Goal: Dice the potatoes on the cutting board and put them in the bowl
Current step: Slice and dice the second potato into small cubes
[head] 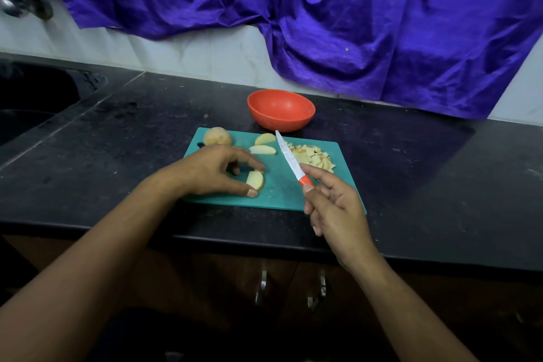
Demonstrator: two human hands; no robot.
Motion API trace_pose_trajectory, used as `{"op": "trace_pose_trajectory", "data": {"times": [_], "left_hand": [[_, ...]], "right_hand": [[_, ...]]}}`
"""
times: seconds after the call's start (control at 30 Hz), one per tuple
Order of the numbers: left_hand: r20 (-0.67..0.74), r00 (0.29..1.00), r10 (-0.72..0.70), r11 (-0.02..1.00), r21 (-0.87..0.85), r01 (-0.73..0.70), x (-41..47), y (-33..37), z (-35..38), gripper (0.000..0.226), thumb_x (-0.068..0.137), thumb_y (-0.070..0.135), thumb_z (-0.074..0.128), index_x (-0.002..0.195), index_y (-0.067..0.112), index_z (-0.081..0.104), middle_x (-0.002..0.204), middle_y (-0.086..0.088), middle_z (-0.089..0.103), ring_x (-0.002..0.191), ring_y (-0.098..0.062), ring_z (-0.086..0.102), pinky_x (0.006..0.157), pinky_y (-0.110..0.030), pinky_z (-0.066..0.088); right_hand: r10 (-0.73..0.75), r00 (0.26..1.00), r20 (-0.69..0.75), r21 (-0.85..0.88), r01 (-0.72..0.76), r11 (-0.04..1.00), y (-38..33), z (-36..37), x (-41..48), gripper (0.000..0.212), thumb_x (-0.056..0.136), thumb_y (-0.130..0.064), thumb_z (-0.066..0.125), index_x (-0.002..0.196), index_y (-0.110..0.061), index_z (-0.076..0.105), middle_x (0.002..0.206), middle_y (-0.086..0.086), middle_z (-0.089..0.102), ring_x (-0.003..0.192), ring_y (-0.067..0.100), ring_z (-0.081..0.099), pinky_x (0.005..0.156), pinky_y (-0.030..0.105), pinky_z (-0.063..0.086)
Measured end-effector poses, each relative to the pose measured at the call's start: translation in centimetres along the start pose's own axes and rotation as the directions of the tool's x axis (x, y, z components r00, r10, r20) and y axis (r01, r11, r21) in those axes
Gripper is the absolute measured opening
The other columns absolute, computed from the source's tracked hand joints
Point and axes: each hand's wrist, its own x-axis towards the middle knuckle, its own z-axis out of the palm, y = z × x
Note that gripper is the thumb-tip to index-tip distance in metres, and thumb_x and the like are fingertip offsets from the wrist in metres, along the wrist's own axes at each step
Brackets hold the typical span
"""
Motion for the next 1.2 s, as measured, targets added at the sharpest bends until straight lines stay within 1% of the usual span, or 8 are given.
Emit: {"op": "trace_pose_trajectory", "data": {"times": [0.23, 0.33, 0.47, 0.6, 0.73, 0.93, 1.13, 1.2], "left_hand": [[-0.264, 0.964, -0.015, 0.983, 0.174, 0.063, -0.4, 1.2, 2.1, 0.053, 0.07, 0.071, 0.076, 0.114, 0.043, 0.073, 0.112, 0.026, 0.068, 0.085, 0.001, 0.059, 0.074, -0.036, 0.055], [-0.363, 0.932, -0.017, 0.954, 0.272, 0.123, -0.6, 2.3, 3.2, 0.05, 0.076, 0.069, 0.074, 0.116, 0.04, 0.072, 0.114, 0.024, 0.068, 0.093, 0.002, 0.056, 0.074, -0.029, 0.051], [-0.44, 0.898, -0.019, 0.948, 0.278, 0.156, -1.2, 2.6, 4.2, 0.047, 0.081, 0.064, 0.072, 0.12, 0.037, 0.071, 0.117, 0.021, 0.07, 0.106, -0.004, 0.058, 0.081, -0.031, 0.049], [-0.437, 0.898, -0.039, 0.958, 0.241, 0.159, -1.5, 2.8, 4.0, 0.053, 0.081, 0.062, 0.074, 0.126, 0.035, 0.069, 0.122, 0.018, 0.069, 0.104, -0.004, 0.059, 0.08, -0.029, 0.047], [-0.422, 0.901, -0.105, 0.98, 0.108, 0.165, -2.0, 2.3, 3.7, 0.057, 0.078, 0.06, 0.077, 0.128, 0.034, 0.068, 0.119, 0.017, 0.067, 0.093, 0.0, 0.059, 0.082, -0.032, 0.054], [-0.4, 0.908, -0.126, 0.985, 0.06, 0.163, -1.7, 1.8, 3.4, 0.044, 0.085, 0.045, 0.078, 0.126, 0.029, 0.07, 0.113, 0.014, 0.069, 0.094, -0.003, 0.06, 0.086, -0.031, 0.055], [-0.293, 0.946, -0.142, 0.983, 0.072, 0.169, -0.4, 1.1, 2.1, 0.031, 0.085, 0.038, 0.081, 0.115, 0.031, 0.076, 0.091, 0.017, 0.068, 0.076, 0.004, 0.06, 0.064, -0.011, 0.04], [-0.275, 0.951, -0.142, 0.983, 0.075, 0.169, 0.0, 1.0, 1.8, 0.025, 0.085, 0.037, 0.081, 0.11, 0.034, 0.077, 0.087, 0.018, 0.068, 0.071, 0.009, 0.059, 0.06, -0.01, 0.037]], "right_hand": [[-0.005, 1.0, 0.014, -0.053, 0.005, 0.999, 0.2, 0.1, 0.0, 0.036, 0.105, -0.013, 0.056, 0.137, -0.028, 0.063, 0.066, 0.006, 0.056, 0.044, 0.007, 0.043, 0.041, 0.022, 0.037], [-0.014, 1.0, 0.014, -0.102, 0.016, 0.995, 0.3, 0.3, -0.1, 0.036, 0.105, -0.014, 0.056, 0.138, -0.029, 0.063, 0.066, 0.001, 0.057, 0.046, 0.004, 0.046, 0.044, 0.02, 0.038], [0.005, 1.0, -0.011, -0.154, -0.007, 0.988, -0.1, 0.7, -0.2, 0.036, 0.105, -0.012, 0.056, 0.135, -0.031, 0.064, 0.066, -0.017, 0.062, 0.054, -0.002, 0.053, 0.05, 0.013, 0.04], [-0.041, 0.999, -0.036, -0.556, 0.014, 0.831, -0.6, 1.0, -0.1, 0.039, 0.104, -0.027, 0.055, 0.142, -0.038, 0.058, 0.098, -0.018, 0.061, 0.075, 0.0, 0.058, 0.063, 0.016, 0.044], [-0.038, 0.999, -0.016, -0.767, 0.013, 0.642, -1.8, 1.4, -0.9, 0.043, 0.105, -0.029, 0.048, 0.148, -0.037, 0.049, 0.095, -0.012, 0.063, 0.072, 0.007, 0.061, 0.057, 0.021, 0.045], [-0.036, 0.997, 0.061, -0.842, 0.071, 0.534, -2.5, 2.7, -0.9, 0.045, 0.106, -0.032, 0.044, 0.151, -0.037, 0.044, 0.097, -0.01, 0.06, 0.083, 0.009, 0.061, 0.073, 0.034, 0.056], [-0.049, 0.992, 0.119, -0.866, 0.128, 0.484, -2.8, 2.7, -0.6, 0.046, 0.106, -0.033, 0.043, 0.152, -0.037, 0.043, 0.101, -0.008, 0.065, 0.08, 0.009, 0.06, 0.074, 0.035, 0.055], [-0.06, 0.989, 0.137, -0.87, 0.149, 0.469, -2.8, 2.7, -0.6, 0.046, 0.106, -0.033, 0.042, 0.152, -0.038, 0.042, 0.1, -0.008, 0.065, 0.081, 0.009, 0.06, 0.073, 0.034, 0.053]]}}
